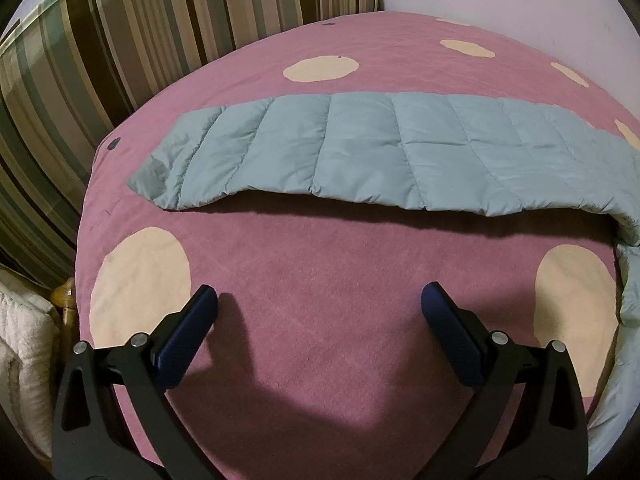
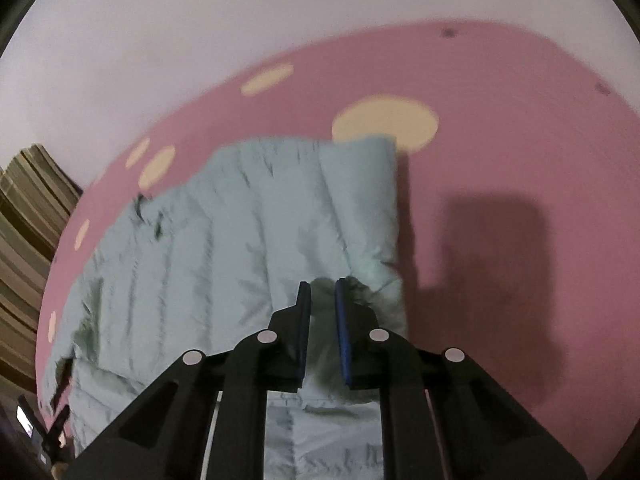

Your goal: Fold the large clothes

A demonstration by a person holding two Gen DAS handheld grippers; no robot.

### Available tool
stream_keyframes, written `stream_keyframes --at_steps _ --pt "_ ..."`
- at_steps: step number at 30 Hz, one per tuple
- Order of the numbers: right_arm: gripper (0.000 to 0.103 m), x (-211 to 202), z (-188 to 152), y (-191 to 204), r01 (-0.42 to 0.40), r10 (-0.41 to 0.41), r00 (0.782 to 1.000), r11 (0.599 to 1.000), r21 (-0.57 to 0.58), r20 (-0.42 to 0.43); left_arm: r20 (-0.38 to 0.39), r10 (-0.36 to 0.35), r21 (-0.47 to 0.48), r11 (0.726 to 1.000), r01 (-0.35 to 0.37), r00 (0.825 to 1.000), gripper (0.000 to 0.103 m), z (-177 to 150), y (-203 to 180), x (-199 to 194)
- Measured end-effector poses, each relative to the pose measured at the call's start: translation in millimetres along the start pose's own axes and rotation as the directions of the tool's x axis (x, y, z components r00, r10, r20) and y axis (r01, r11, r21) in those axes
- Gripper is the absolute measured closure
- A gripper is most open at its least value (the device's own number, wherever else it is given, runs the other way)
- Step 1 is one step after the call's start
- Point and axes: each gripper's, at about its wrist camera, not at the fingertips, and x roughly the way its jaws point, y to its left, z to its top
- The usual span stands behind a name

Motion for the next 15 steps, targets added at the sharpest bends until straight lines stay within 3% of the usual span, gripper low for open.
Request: stream_keyframes --at_steps 3,7,12,15 --pt "0.092 24 -6 -1 -0.005 0.004 0.999 1.000 -0.012 -0.032 0.001 0.007 0.005 1.000 -0.007 1.000 0.002 0 -1 0" --pt "0.092 18 -1 -2 -0.025 0.025 0.999 1.000 -0.003 -0.030 0.002 0.012 0.009 1.000 -0.012 1.000 0.002 0 -2 0" --pt "0.090 -17 18 -11 -0.034 0.034 0.997 0.999 0.009 0.067 0.002 0.011 0.008 1.000 -0.011 1.000 0.002 1 -2 -1" --pt "0.090 -9 38 -14 -0.009 0.007 0.997 1.000 0.022 0.083 0.001 0.011 0.009 1.000 -0.011 1.000 0.002 1 -2 -1"
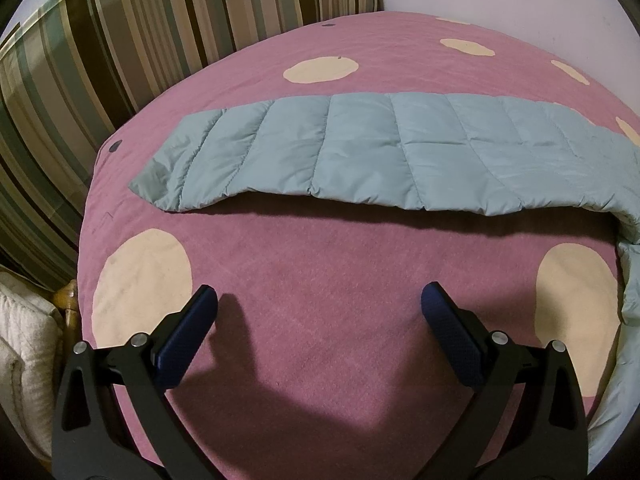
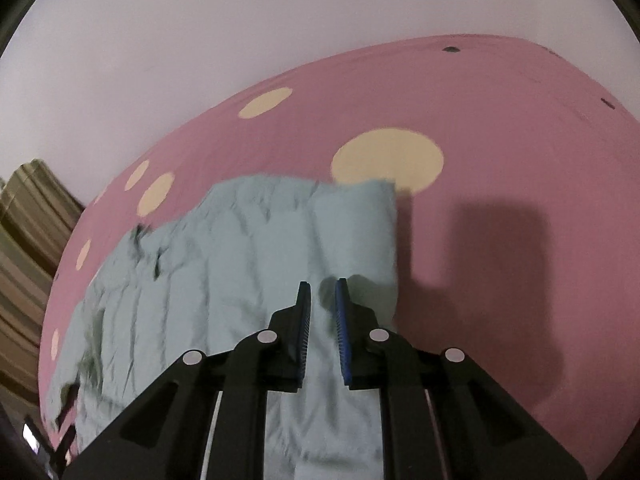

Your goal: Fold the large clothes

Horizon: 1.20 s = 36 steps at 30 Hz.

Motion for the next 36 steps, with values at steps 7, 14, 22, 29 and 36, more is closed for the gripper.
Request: stream_keyframes --at_steps 7,14,22,29,36 --pt "0.091 58 6 -18 0.051 -0.049 0.995 0.998 0.029 -0.084 0.001 0.008 0.007 1.000 -0.008 1.000 0.002 0 -1 0" --pt "0.079 0 0 -20 0.031 -0.031 1.000 0.999 0.019 -0.003 0.002 0.005 0.004 1.000 -0.005 1.000 0.002 0 0 0" --pt "0.057 -51 -53 -66 0.220 -0.221 0.975 0.974 0.045 0.021 0.000 0.003 0.003 1.000 -0.003 1.000 0.002 0 0 0" --pt "0.044 -35 -82 -65 0.245 -0.245 0.969 0.969 0.007 -0.004 0.000 0.003 0.003 1.000 -0.003 1.000 0.002 0 1 0" --pt "0.023 -20 -87 -49 0.304 -0.303 0.953 0.948 -0.092 0.028 -0.009 -0.022 -0.016 1.000 0.022 1.000 0.002 0 3 1"
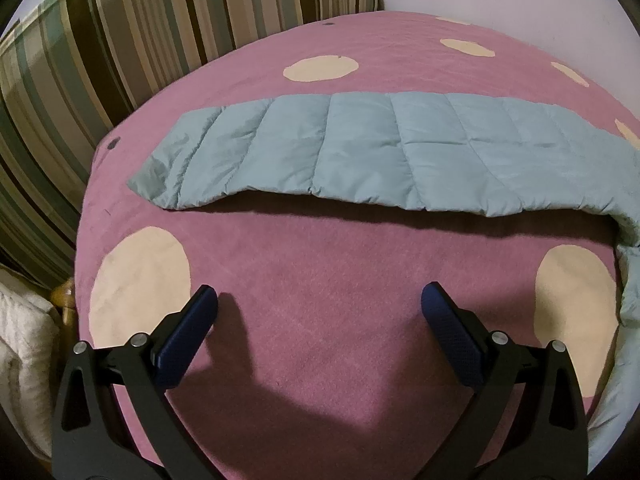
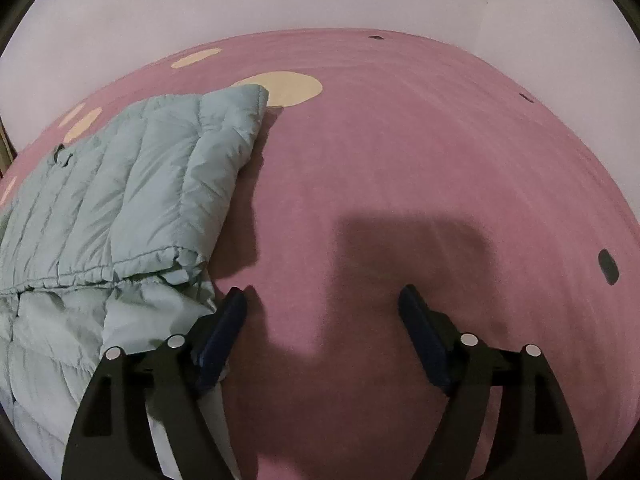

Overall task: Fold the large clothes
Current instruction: 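Grasp the opposite jacket side edge with the left gripper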

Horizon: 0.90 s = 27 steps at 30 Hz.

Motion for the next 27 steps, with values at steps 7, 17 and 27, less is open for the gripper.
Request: stream_keyframes --at_steps 7,17,27 --pt "0.023 -4 -2 -5 0.017 -0.017 1.000 1.000 0.006 0.020 -0.018 -0.063 -0.051 0.997 0.062 0.998 0.002 -2 7 3" --pt "0.017 -7 -7 -25 0.179 -0.179 0.984 0.980 0.082 -0.006 -0.022 -0.110 -0.055 0.993 0.108 0.994 0.002 0 17 -1" --pt "0.013 -5 -7 -26 0.186 -0.187 0.982 0.978 0.092 -0.004 0.022 -0.147 -0.205 0.967 0.148 0.989 0.002 28 102 0"
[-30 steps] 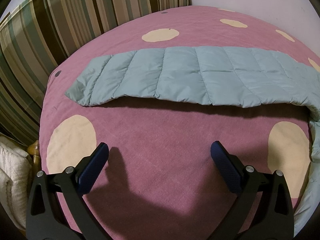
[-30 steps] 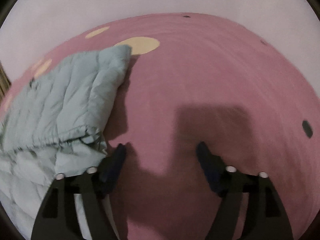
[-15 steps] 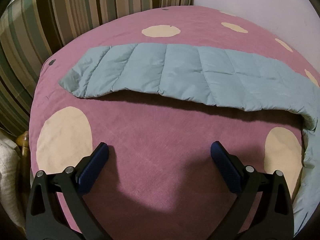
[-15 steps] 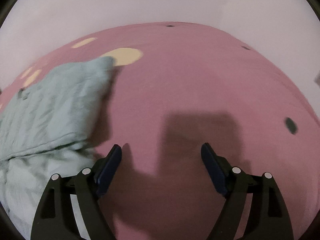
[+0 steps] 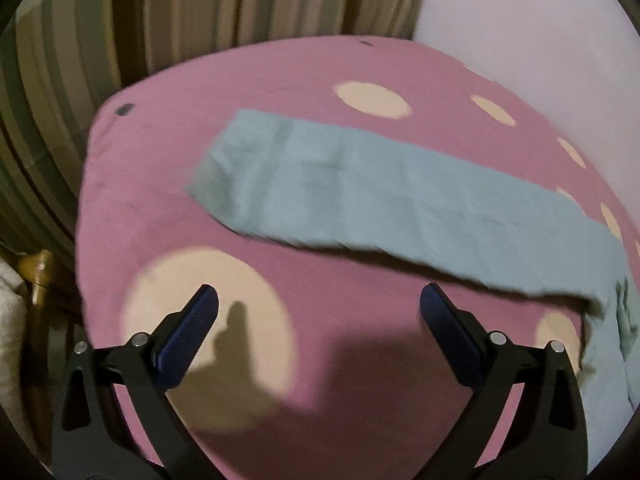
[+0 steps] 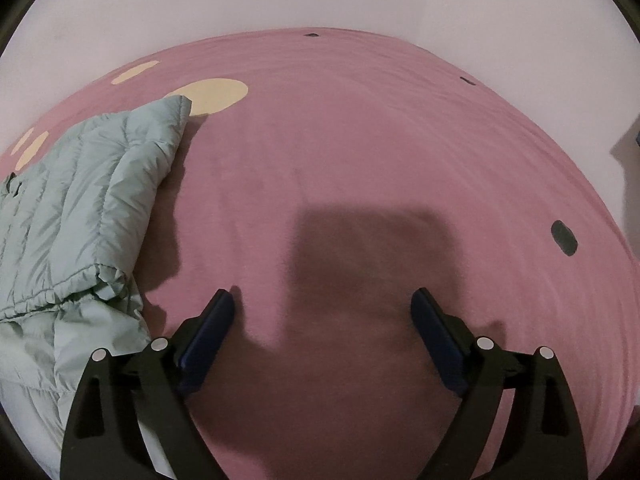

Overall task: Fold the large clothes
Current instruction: 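Grasp the opposite jacket side edge with the left gripper, then fold the held edge over toward the jacket center, open left gripper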

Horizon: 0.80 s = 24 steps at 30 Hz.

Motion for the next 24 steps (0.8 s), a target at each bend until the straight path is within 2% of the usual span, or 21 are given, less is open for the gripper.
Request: stream_keyframes --at_steps 2,3,4,7,9,12,14,15,16,17,19,20,24 --pt "0.013 -1 -1 0 -0.003 0.003 1.000 1.000 0.004 0.000 -0.010 -0.018 -0.039 0.999 0.018 1.000 0.002 12 18 4" --pt "0.013 -1 0 0 -0.003 0.003 1.000 1.000 0.004 0.000 -0.019 -0.031 -0.063 0.998 0.030 0.999 0.005 18 26 7" --pt "0.013 -1 0 -1 -0.004 0.004 1.000 1.000 0.004 -0.001 -0.027 -0.040 -0.091 0.995 0.037 0.999 0.014 24 34 11" --pt "0.013 -1 -1 0 -0.005 0.005 1.000 1.000 0.006 0.000 -0.041 -0.121 -0.176 0.978 0.112 0.992 0.026 38 54 24" --pt "0.013 -1 -1 0 -0.005 0.005 1.000 1.000 0.004 -0.001 -0.041 -0.179 -0.216 0.962 0.166 0.983 0.028 45 61 33" --pt "0.013 -2 -1 1 -0.004 0.004 1.000 1.000 0.004 0.000 -0.031 -0.205 -0.246 0.950 0.191 0.978 0.031 51 66 43" --pt "0.013 -1 -1 1 -0.005 0.005 1.000 1.000 0.004 -0.001 -0.018 -0.200 -0.253 0.949 0.190 0.980 0.042 54 68 46" --pt "0.013 -1 -2 1 -0.005 0.005 1.000 1.000 0.004 -0.001 -0.013 -0.211 -0.254 0.946 0.201 0.977 0.058 55 68 47" --pt "0.012 -1 -2 2 -0.004 0.004 1.000 1.000 0.004 -0.001 -0.014 -0.251 -0.263 0.935 0.239 0.968 0.072 57 68 50" --pt "0.012 -1 -2 2 -0.003 0.003 1.000 1.000 0.003 0.000 -0.021 -0.259 -0.268 0.932 0.245 0.966 0.077 58 69 52" --pt "0.012 -1 -1 1 -0.005 0.005 1.000 1.000 0.002 -0.001 -0.025 -0.239 -0.244 0.943 0.226 0.971 0.093 60 67 53" --pt "0.012 -1 -1 1 -0.006 0.006 1.000 1.000 0.002 -0.001 -0.018 -0.237 -0.234 0.946 0.227 0.971 0.097 60 65 52" --pt "0.012 -1 0 1 -0.006 0.006 1.000 1.000 0.001 0.000 0.041 -0.238 -0.198 0.950 0.241 0.970 0.098 66 51 32"
